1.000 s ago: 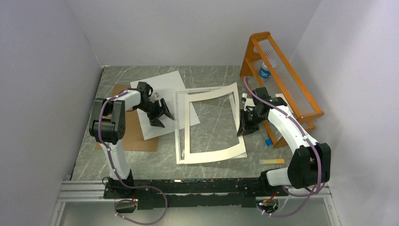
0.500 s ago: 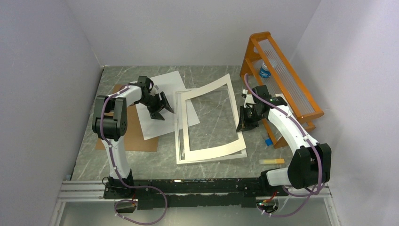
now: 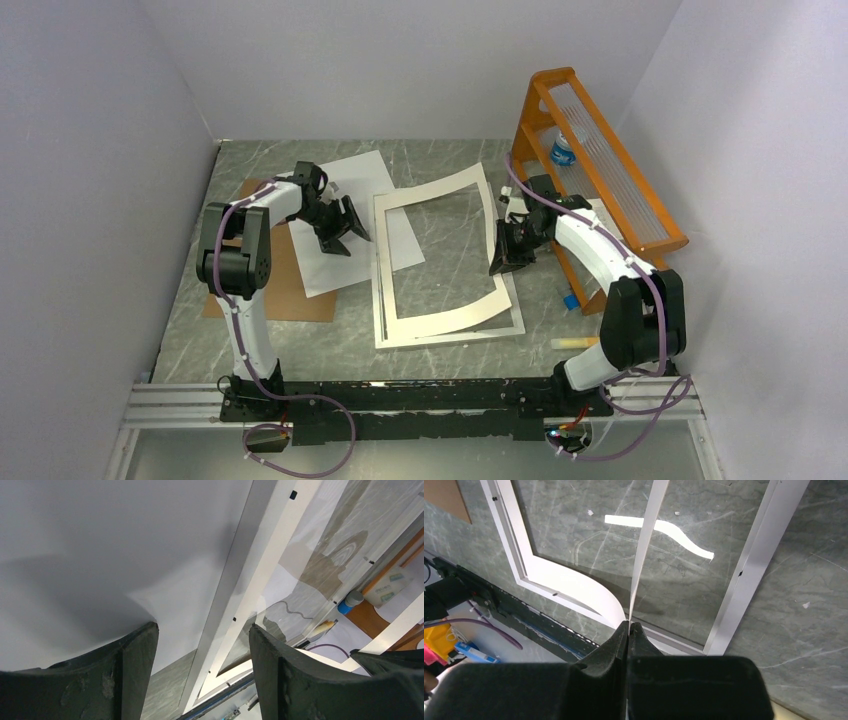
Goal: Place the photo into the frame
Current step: Place the photo frame item in the photo frame.
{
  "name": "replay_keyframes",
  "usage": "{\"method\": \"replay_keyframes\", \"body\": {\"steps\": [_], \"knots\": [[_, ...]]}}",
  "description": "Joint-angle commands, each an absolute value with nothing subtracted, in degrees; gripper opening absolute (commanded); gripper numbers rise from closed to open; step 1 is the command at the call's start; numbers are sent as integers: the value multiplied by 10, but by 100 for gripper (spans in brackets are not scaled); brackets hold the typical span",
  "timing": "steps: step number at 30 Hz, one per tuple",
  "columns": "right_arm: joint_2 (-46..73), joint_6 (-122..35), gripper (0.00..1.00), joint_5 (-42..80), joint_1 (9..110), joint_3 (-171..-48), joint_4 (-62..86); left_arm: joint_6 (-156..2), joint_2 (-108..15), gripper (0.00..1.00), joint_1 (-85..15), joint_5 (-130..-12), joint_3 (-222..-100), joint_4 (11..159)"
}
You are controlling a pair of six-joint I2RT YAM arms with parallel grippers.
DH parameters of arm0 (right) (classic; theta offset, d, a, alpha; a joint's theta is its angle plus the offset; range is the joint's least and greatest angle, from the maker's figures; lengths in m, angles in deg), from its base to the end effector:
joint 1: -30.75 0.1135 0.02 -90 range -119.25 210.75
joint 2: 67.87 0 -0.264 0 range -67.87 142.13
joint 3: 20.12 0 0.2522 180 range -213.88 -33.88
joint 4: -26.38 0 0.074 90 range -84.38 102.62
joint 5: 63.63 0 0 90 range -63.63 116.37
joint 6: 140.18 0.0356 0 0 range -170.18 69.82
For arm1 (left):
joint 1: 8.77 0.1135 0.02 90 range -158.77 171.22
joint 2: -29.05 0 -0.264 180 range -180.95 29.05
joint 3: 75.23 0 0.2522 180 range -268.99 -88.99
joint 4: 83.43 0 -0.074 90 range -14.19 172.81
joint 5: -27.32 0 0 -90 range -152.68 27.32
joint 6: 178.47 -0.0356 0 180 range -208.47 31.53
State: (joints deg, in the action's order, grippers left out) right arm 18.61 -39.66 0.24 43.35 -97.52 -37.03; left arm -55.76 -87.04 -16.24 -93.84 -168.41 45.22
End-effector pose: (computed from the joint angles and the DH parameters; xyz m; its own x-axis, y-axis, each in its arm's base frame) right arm 0.2744 0.0774 0.2361 -0.9744 -0.0498 -0.2191 -0.1498 0.8710 0.4679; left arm 0.3910 -0.0698 0.1519 -0.9383 -0.3433 0.0409 -0.3050 0.7662 -0.5656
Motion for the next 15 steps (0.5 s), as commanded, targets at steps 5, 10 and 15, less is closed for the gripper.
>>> {"method": "replay_keyframes", "body": {"steps": [5, 10, 15], "knots": [[196, -366, 15, -26, 436, -992, -375, -548, -871, 72, -169, -935, -1699, 442], [193, -356, 25, -7, 436, -980, -367, -549, -869, 72, -169, -932, -1698, 438], [190, -353, 60, 51, 436, -997, -381, -552, -864, 72, -169, -927, -1697, 431]]}}
